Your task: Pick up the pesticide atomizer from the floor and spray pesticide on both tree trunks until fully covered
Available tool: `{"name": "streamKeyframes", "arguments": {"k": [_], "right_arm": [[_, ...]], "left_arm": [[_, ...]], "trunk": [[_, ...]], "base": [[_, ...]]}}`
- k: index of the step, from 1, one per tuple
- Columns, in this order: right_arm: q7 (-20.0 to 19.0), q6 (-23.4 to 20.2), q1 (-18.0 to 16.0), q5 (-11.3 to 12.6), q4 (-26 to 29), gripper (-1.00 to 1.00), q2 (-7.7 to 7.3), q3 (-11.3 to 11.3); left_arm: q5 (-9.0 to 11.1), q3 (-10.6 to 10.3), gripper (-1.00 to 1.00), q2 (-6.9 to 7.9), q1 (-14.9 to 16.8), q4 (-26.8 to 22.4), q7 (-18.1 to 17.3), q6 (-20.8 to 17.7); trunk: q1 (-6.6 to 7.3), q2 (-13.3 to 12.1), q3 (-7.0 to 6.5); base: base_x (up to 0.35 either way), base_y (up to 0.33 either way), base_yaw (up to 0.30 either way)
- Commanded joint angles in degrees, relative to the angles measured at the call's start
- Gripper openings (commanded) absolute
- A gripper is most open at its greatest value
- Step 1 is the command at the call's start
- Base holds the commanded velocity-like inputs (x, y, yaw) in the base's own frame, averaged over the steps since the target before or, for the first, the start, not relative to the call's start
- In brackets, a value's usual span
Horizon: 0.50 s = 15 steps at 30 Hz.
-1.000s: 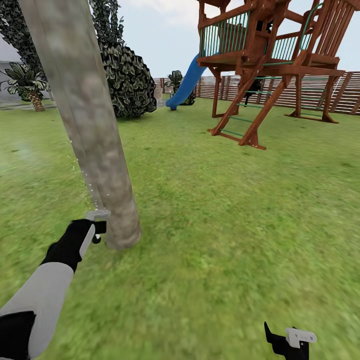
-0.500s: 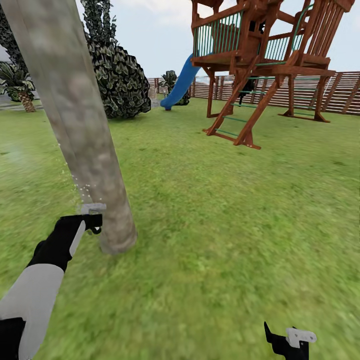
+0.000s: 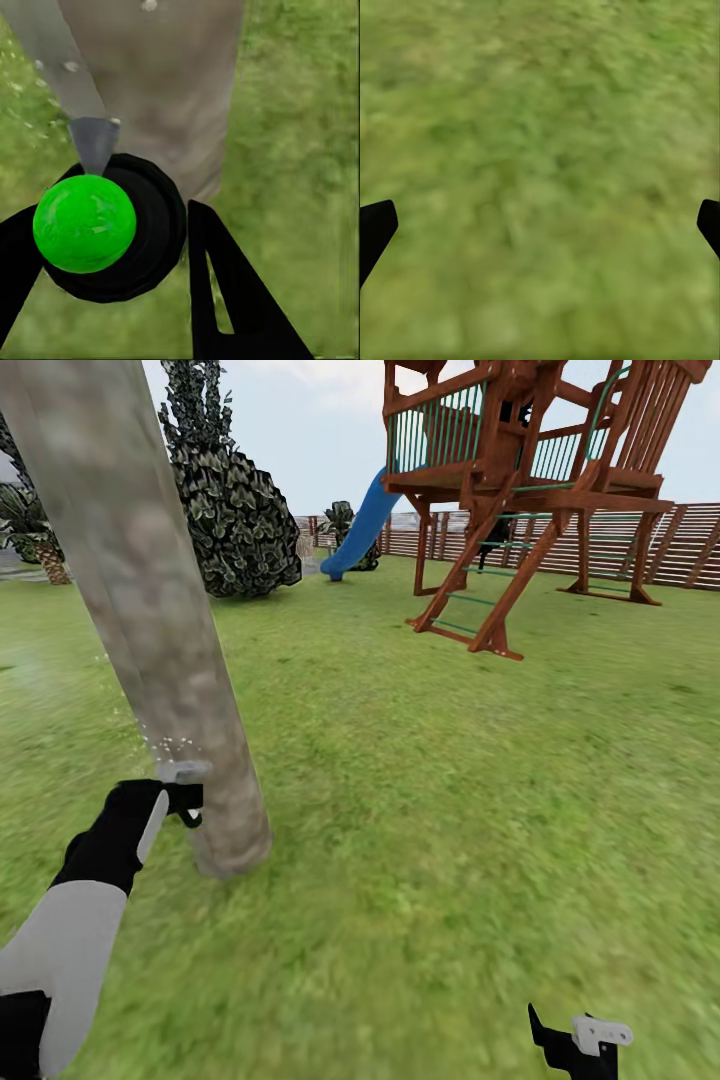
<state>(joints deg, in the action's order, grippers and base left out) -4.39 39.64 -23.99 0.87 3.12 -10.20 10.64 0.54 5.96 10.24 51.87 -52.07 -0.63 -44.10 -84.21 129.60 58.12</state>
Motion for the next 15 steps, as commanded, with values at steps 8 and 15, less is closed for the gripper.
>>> {"name": "streamKeyframes", "arguments": {"k": [8, 15], "right_arm": [[0.0, 0.0, 0.0, 0.0, 0.0, 1.00, 0.00, 0.0], [0.0, 0.0, 0.0, 0.0, 0.0, 1.00, 0.00, 0.0]], "left_arm": [[-0.3, 1.3, -1.00, 5.12, 0.2, -3.6, -1.0, -4.5], [-0.4, 0.9, -1.00, -0.56, 2.4, -14.7, -1.0, -13.6]], "trunk": [[0.00, 0.0, 0.00], [0.00, 0.0, 0.00]], "base": [[0.000, 0.000, 0.000], [0.000, 0.000, 0.000]]}}
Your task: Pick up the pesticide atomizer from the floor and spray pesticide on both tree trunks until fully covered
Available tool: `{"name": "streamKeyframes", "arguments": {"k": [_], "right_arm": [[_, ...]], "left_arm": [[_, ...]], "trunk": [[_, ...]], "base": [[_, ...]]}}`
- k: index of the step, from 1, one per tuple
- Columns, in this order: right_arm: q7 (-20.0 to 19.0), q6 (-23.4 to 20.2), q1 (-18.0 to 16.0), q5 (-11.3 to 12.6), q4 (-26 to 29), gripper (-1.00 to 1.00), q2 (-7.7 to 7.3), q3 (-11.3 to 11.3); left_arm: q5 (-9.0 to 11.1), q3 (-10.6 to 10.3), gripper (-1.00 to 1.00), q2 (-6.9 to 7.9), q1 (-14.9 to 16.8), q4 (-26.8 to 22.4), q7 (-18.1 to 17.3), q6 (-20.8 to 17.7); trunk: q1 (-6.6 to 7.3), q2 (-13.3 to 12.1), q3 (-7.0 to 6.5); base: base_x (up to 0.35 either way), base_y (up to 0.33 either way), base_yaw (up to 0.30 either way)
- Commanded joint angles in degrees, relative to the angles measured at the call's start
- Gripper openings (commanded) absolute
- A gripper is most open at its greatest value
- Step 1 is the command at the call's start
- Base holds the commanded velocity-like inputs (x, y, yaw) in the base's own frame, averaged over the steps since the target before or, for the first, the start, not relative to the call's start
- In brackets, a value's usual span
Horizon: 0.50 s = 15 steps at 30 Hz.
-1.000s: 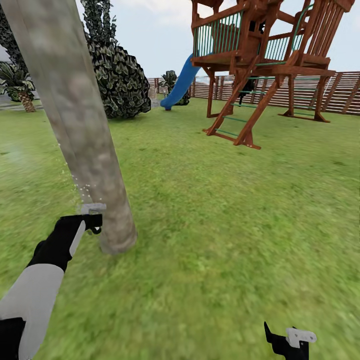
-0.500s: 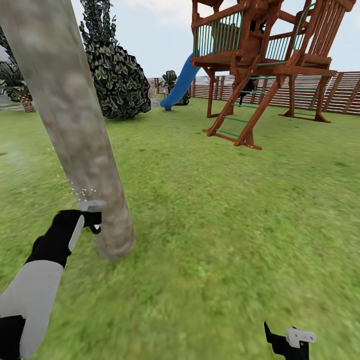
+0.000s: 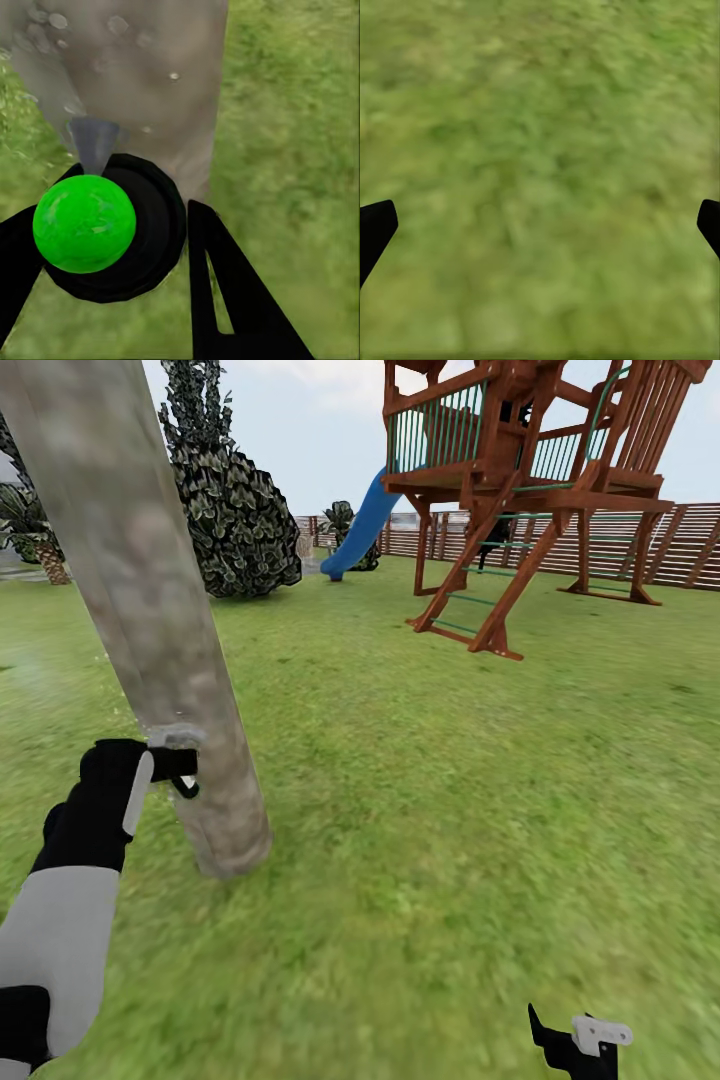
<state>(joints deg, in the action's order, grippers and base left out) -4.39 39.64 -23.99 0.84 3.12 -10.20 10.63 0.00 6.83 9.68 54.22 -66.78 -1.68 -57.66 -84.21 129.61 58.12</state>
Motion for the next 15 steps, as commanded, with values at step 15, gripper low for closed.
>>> {"name": "streamKeyframes", "arguments": {"k": [15], "right_arm": [[0.0, 0.0, 0.0, 0.0, 0.0, 1.00, 0.00, 0.0]], "left_arm": [[5.2, 0.3, -1.00, 4.15, 2.0, -2.5, -0.2, -0.8]], "trunk": [[0.00, 0.0, 0.00]], "base": [[0.000, 0.000, 0.000]]}}
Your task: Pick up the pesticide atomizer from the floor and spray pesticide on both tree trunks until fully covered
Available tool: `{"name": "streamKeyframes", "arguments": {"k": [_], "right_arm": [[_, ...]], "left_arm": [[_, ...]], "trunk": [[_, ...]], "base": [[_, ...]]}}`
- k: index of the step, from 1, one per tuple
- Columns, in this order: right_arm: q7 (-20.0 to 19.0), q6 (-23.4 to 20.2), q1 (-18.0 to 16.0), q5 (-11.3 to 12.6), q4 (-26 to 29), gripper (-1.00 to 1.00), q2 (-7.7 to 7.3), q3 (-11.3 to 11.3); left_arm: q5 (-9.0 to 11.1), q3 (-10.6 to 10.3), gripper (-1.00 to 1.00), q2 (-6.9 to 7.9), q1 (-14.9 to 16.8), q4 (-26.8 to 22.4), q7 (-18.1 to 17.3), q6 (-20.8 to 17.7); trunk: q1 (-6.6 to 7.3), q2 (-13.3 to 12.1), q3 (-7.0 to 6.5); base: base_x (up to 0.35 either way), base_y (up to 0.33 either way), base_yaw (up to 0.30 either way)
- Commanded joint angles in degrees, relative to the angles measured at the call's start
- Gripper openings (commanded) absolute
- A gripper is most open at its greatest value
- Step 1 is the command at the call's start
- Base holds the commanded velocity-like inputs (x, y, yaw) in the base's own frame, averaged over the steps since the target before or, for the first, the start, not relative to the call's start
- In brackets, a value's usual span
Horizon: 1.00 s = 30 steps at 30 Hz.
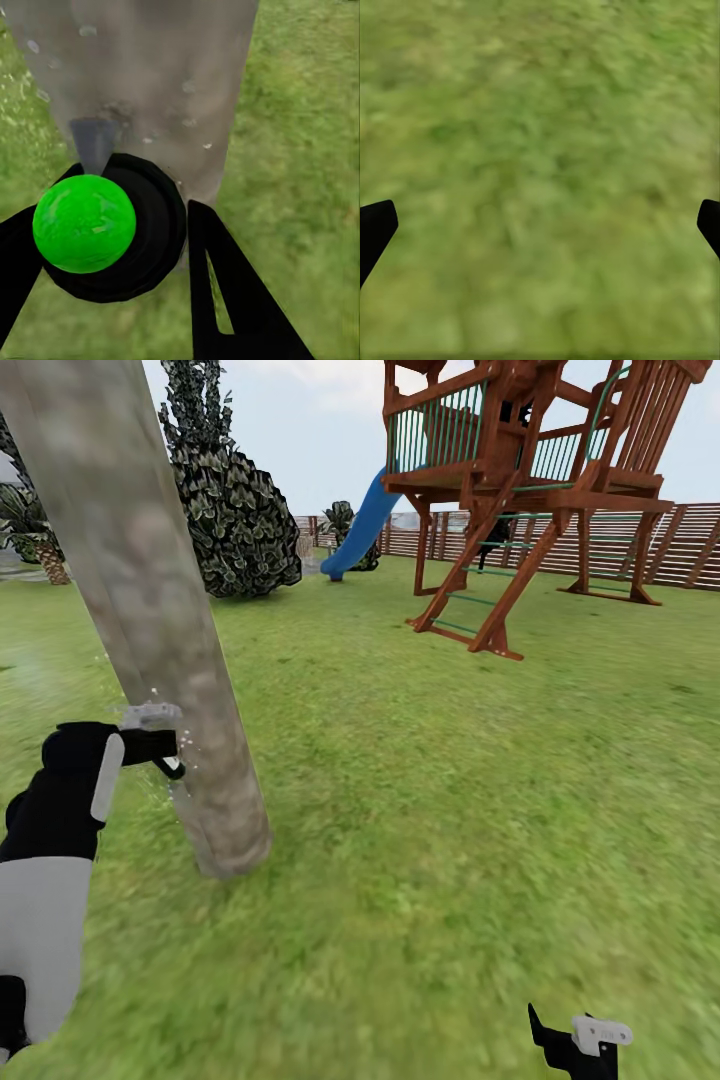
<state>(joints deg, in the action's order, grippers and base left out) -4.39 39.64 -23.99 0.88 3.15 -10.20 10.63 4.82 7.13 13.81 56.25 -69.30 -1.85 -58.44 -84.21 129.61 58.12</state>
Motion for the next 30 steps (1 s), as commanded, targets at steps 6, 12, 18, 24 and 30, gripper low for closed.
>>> {"name": "streamKeyframes", "arguments": {"k": [6, 12, 18, 24, 30], "right_arm": [[0.0, 0.0, 0.0, 0.0, 0.0, 1.00, 0.00, 0.0], [0.0, 0.0, 0.0, 0.0, -0.1, 1.00, 0.00, 0.0], [0.0, 0.0, 0.0, -0.1, -0.2, 1.00, 0.00, 0.0], [0.0, 0.0, 0.0, 0.0, -1.1, 1.00, 0.00, 0.0], [0.0, 0.0, 0.0, 0.0, -1.1, 1.00, 0.00, 0.0]], "left_arm": [[6.3, 0.0, -1.00, 7.36, 0.0, -0.1, 0.0, -0.1], [8.0, -4.7, -1.00, 3.40, 0.0, -2.9, 0.0, -0.1], [7.5, -4.3, -1.00, 5.22, -6.4, -2.7, 0.2, 0.7], [7.3, -4.3, -1.00, 4.56, -15.2, -2.2, 0.9, 4.1], [7.4, -4.2, -1.00, -2.70, -20.4, 9.1, 14.9, 22.4]], "trunk": [[0.00, 0.0, 0.00], [0.00, 0.0, 0.00], [0.00, 0.0, 0.00], [0.00, 0.0, 0.00], [0.00, 0.0, 0.00]], "base": [[0.000, 0.000, 0.000], [0.000, 0.000, 0.000], [0.000, 0.000, 0.000], [0.000, 0.000, 0.000], [0.000, 0.000, 0.000]]}}
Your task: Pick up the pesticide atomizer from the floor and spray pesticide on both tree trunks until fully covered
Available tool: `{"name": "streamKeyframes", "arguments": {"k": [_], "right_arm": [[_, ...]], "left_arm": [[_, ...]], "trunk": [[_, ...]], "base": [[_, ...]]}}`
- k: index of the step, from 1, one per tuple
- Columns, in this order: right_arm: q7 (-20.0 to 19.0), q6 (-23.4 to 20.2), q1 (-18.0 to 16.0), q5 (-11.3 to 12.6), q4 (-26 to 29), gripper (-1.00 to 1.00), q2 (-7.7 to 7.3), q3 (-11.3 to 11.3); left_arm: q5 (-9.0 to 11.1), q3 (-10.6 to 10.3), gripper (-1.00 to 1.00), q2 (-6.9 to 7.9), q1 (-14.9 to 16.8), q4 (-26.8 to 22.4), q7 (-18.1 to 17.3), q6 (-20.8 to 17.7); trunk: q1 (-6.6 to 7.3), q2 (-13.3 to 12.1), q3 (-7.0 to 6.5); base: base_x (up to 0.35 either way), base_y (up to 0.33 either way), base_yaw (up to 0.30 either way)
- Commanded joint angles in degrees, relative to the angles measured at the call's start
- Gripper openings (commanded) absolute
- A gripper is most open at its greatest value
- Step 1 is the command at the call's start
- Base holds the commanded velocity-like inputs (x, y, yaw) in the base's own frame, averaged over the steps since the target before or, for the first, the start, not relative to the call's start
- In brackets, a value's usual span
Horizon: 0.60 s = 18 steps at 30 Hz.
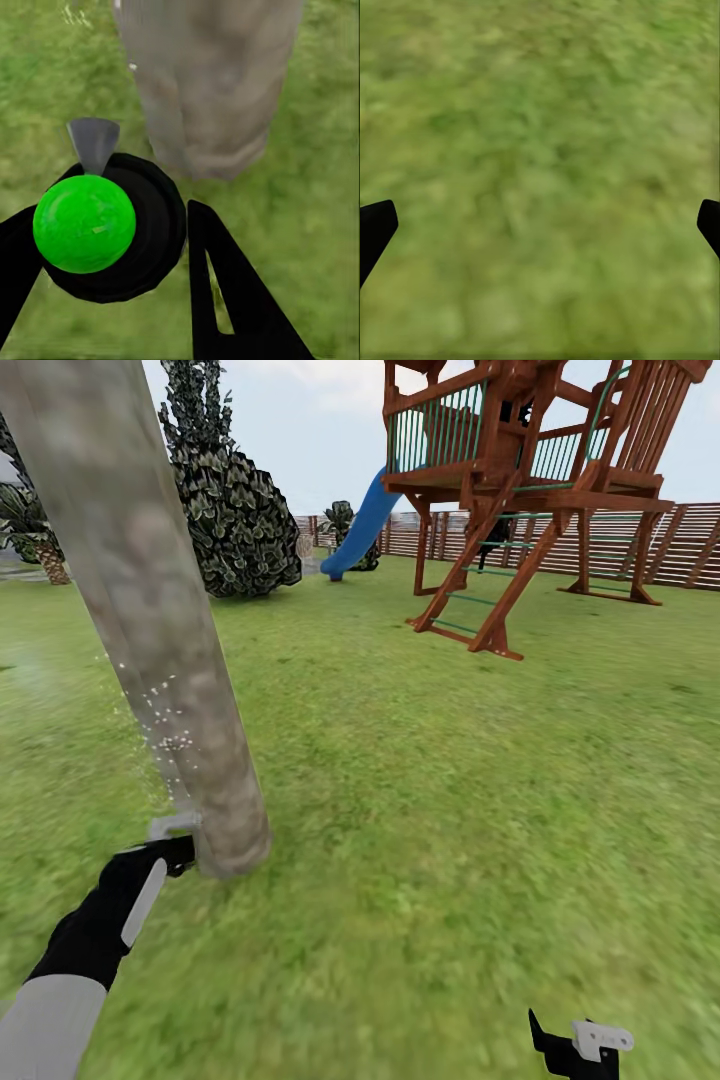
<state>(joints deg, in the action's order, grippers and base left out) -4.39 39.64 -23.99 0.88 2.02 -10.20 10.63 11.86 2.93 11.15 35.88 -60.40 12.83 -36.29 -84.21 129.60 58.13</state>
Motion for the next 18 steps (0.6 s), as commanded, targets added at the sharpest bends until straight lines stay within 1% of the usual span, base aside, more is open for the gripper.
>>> {"name": "streamKeyframes", "arguments": {"k": [1, 2, 3, 4, 5, 6, 12, 14, 18], "right_arm": [[0.0, 0.0, 0.0, 0.0, 0.0, 1.00, 0.00, 0.0], [0.0, 0.0, 0.0, 0.0, 0.0, 1.00, 0.00, 0.0], [0.0, 0.0, 0.0, 0.0, 0.0, 1.00, 0.00, 0.0], [0.0, 0.0, 0.0, 0.0, 0.0, 1.00, 0.00, 0.0], [0.0, 0.0, 0.0, 0.1, 0.0, 1.00, 0.00, 0.0], [0.0, 0.0, 0.0, 0.0, 0.0, 1.00, 0.00, 0.0], [0.0, 0.0, 0.0, 0.0, 0.0, 1.00, 0.00, 0.0], [0.0, 0.0, 0.0, 0.0, 0.0, 1.00, 0.00, 0.0], [0.0, 0.0, 0.0, 0.0, 0.0, 1.00, 0.00, 0.0]], "left_arm": [[0.6, 0.0, -1.00, -0.28, 0.0, 1.4, 2.2, 1.7], [0.7, 0.0, -1.00, -1.02, 0.0, 1.9, 3.1, 2.4], [0.6, 0.0, -1.00, -1.54, 0.0, 1.9, 3.3, 2.5], [0.4, -0.1, -1.00, -2.76, -0.1, 1.8, 3.4, 2.6], [0.2, -0.1, -1.00, -4.28, -1.1, 1.9, 3.5, 2.8], [0.1, -0.2, -1.00, -4.82, -1.8, 1.1, 3.5, 2.9], [0.0, -0.3, -1.00, -5.07, -2.6, 1.2, 3.5, 2.9], [0.0, -0.3, -1.00, -5.05, -2.6, 1.1, 3.5, 2.9], [0.0, -0.3, -1.00, -5.00, -2.6, 0.9, 3.3, 2.9]], "trunk": [[0.01, 0.0, -0.01], [0.01, 0.0, -0.01], [0.01, 0.0, -0.01], [0.01, 0.0, -0.01], [0.01, 0.0, -0.01], [0.01, 0.0, -0.01], [0.01, 0.0, -0.01], [0.01, 0.0, -0.01], [0.01, 0.0, -0.01]], "base": [[0.000, 0.000, 0.000], [0.000, 0.000, 0.000], [0.000, 0.000, 0.000], [0.013, -0.008, 0.000], [0.159, -0.102, 0.000], [0.232, -0.139, 0.000], [0.232, -0.182, 0.000], [0.064, -0.143, 0.000], [0.006, -0.013, 0.007]]}}
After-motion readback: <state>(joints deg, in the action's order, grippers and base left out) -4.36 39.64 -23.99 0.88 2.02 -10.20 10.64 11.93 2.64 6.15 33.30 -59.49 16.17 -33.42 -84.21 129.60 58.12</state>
